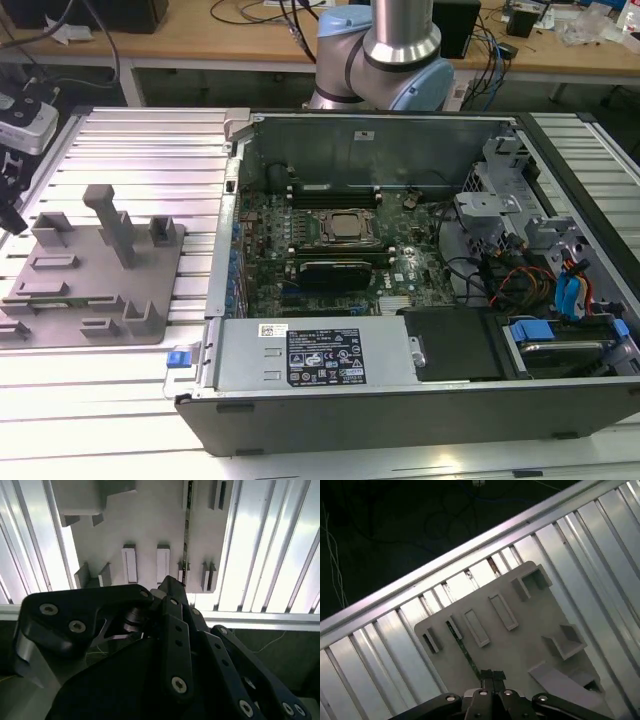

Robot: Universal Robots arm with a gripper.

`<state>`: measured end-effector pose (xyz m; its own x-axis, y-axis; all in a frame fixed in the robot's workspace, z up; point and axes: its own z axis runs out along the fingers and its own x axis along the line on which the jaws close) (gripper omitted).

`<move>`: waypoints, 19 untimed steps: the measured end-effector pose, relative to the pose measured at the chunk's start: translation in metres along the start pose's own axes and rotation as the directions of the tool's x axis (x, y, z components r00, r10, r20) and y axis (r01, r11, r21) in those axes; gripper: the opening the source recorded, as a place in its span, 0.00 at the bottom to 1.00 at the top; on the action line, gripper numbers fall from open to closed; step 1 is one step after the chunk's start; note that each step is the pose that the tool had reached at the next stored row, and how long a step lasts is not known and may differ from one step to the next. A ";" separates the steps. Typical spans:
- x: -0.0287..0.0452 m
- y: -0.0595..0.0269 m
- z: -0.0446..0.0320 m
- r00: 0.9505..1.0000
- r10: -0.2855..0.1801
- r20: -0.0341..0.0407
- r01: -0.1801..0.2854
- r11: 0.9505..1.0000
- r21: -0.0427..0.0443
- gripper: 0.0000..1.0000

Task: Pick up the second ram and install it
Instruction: 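Pick up the second ram and move it above second insertion slot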

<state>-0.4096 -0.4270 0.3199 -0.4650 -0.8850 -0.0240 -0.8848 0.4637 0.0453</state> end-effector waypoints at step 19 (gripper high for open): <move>0.0000 -0.0002 0.0036 0.876 -0.482 -0.019 0.482 0.876 -0.017 0.08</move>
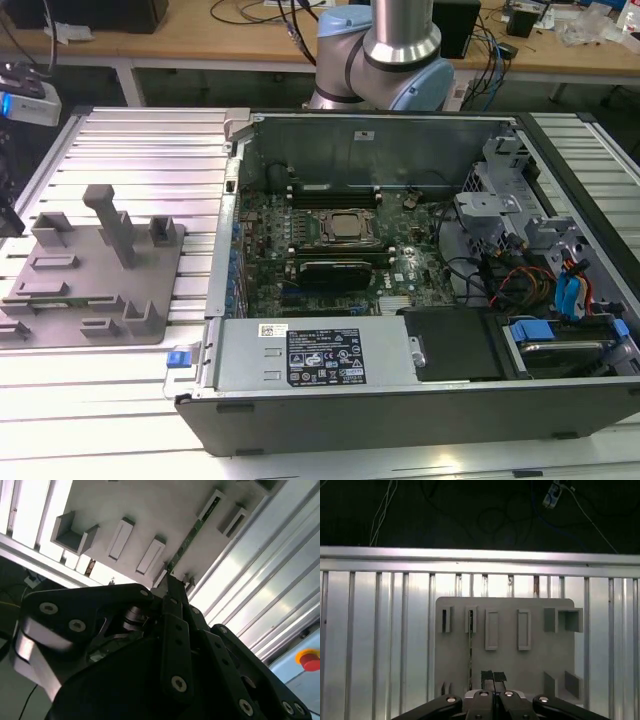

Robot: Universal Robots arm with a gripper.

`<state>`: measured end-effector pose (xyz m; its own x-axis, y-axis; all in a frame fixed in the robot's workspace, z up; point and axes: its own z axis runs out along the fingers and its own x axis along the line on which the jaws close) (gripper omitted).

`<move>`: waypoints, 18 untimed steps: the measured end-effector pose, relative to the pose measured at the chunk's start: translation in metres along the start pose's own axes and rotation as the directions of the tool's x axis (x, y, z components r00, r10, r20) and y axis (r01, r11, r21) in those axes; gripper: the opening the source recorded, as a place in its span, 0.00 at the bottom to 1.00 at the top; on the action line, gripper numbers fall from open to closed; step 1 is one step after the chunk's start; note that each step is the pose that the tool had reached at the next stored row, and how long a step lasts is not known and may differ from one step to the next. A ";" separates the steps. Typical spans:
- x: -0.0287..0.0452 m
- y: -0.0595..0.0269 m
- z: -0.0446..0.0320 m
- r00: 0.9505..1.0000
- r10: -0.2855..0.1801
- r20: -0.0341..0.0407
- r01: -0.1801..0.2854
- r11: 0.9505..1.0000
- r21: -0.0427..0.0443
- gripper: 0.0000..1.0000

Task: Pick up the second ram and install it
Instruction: 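Pick up the second ram and move it above second insertion slot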

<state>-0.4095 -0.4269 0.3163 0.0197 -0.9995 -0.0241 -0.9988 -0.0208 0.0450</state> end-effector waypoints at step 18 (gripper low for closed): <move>0.0003 -0.0005 0.0127 0.998 0.067 0.003 -0.067 0.998 0.001 0.08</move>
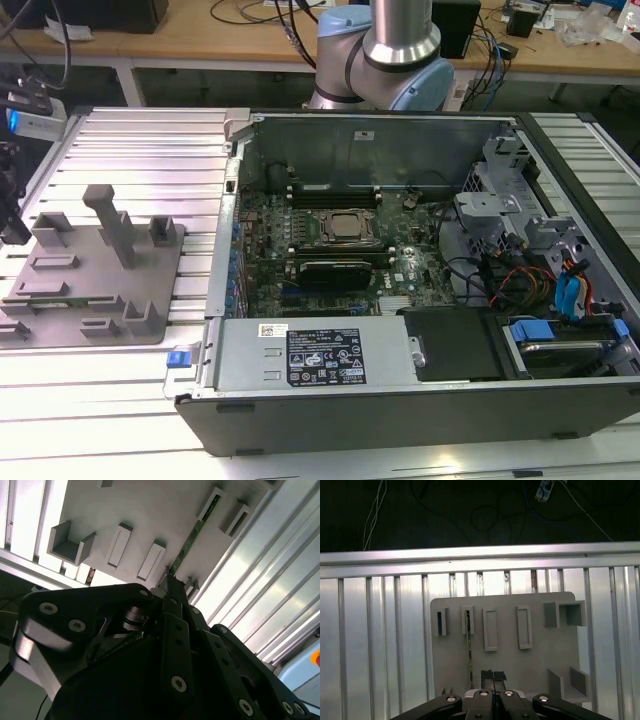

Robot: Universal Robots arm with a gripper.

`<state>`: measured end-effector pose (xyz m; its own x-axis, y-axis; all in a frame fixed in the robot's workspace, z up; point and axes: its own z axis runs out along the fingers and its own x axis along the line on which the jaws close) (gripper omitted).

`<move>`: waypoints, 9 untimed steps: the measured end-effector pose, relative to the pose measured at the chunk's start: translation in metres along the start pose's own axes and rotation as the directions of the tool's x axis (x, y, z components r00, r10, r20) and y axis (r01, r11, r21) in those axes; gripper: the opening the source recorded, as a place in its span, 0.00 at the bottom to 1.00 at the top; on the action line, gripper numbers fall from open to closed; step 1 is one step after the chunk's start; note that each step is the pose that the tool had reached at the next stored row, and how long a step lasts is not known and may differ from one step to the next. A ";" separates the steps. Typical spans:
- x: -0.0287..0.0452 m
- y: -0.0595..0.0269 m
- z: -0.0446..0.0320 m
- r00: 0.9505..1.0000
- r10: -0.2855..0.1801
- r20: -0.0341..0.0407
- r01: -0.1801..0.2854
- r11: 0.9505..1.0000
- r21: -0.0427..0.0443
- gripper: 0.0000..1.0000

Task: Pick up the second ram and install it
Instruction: 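Pick up the second ram and move it above second insertion slot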

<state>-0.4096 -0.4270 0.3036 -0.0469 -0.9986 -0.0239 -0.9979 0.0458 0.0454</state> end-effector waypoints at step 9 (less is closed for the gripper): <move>0.0004 -0.0006 0.0127 1.000 0.000 0.000 0.000 1.000 0.000 0.08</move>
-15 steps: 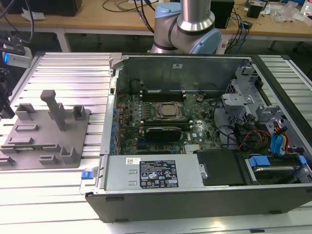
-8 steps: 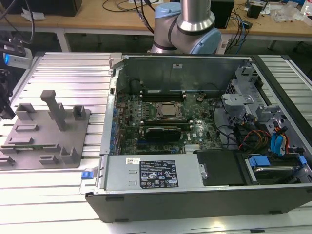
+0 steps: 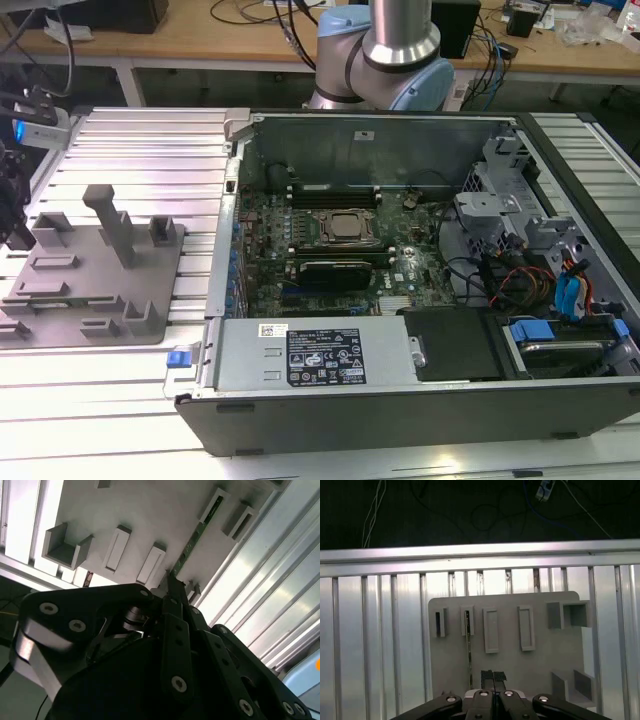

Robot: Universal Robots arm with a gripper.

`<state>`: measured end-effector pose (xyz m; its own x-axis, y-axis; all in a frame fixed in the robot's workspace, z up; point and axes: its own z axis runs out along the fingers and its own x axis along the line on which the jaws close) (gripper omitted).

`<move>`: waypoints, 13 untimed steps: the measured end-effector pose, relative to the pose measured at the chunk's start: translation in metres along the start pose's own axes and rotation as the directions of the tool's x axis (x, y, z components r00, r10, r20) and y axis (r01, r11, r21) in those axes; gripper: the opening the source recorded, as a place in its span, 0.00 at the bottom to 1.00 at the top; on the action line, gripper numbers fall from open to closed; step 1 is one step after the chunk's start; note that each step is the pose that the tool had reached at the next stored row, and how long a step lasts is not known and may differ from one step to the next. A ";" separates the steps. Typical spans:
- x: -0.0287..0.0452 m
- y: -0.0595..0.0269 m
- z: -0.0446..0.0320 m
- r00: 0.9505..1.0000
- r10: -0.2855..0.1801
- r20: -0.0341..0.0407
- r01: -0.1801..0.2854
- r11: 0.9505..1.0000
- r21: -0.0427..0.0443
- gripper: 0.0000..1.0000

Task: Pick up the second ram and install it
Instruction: 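Pick up the second ram and move it above second insertion slot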

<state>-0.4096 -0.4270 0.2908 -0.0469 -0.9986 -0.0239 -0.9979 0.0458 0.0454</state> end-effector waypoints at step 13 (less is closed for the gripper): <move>0.0191 0.0008 0.0195 1.000 0.000 0.001 0.000 1.000 0.011 0.08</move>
<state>-0.4121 -0.4456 0.2709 -0.0465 -0.9986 -0.0245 -0.9984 0.0456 0.0348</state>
